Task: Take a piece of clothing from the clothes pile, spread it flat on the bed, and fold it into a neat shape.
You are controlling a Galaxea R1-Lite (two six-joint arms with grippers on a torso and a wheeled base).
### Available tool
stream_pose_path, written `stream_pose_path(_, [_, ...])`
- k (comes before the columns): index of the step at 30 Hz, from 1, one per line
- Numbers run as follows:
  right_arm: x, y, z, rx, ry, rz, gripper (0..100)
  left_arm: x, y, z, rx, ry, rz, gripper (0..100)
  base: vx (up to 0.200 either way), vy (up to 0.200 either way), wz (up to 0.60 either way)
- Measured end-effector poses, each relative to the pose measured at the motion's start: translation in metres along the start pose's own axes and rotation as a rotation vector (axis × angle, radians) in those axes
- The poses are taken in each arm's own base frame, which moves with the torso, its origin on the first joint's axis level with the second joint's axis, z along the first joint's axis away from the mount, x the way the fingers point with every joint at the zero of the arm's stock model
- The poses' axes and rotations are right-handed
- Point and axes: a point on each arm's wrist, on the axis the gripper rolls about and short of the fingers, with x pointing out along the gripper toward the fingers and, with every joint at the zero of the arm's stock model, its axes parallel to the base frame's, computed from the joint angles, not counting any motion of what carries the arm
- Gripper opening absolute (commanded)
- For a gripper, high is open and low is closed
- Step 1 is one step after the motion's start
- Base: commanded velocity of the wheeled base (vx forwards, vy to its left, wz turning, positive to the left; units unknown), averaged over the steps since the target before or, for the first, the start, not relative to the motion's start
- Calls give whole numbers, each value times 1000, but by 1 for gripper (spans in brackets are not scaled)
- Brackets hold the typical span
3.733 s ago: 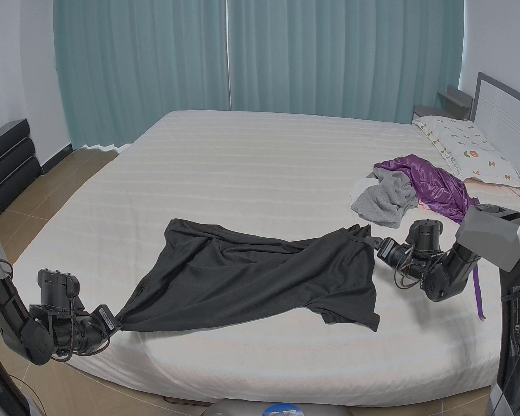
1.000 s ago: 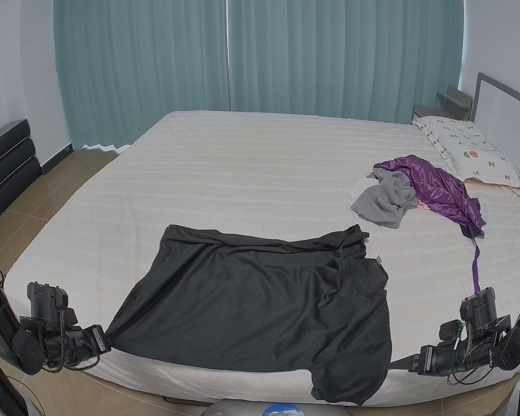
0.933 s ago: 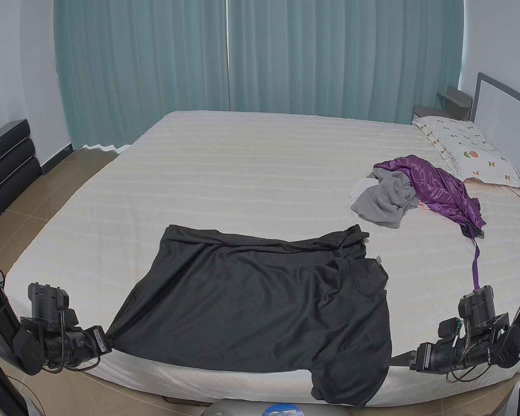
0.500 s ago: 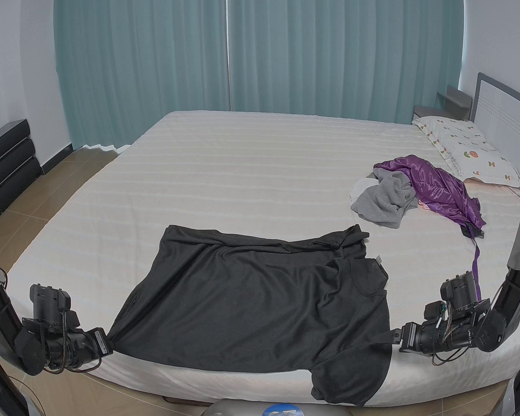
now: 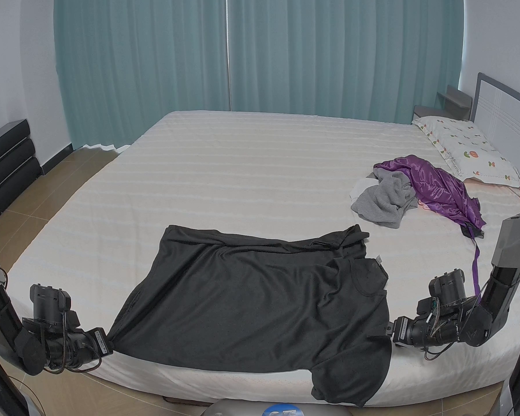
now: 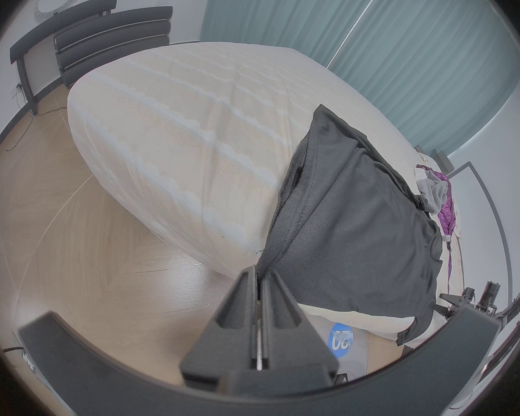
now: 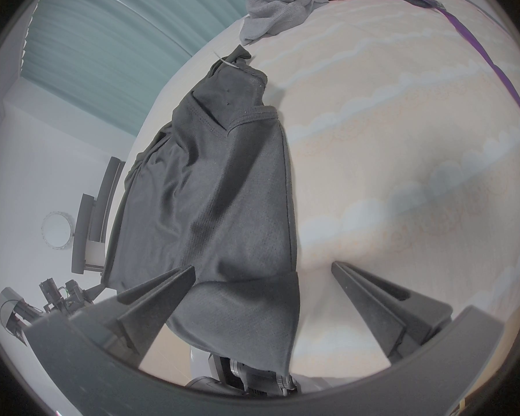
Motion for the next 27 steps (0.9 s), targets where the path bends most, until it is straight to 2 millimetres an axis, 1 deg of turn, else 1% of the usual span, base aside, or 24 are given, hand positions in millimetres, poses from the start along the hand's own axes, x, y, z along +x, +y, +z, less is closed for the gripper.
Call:
stream_pose_path(4, [3,0,1,5,-1,-2,100,0,0,0,0,1,0,0,0,0,0])
stream_pose_path(5, [4,1,1,4,0,-2,0,0,0,0,0,1,0,0,0,0,0])
stream_pose_path(17, [7,-4,-1,4,-19,-70,0,0,0,-1,0,2,1,0,0,0,0])
stream_pose_path(22, [0,-9,-3,14,-26,-79,0,0,0,-1,0,3,1,0,0,0,0])
stream_pose_path(27, [-12,-15,-6,21,-45,-88,0,0,0,-2,0,6,2,0,0,0,0])
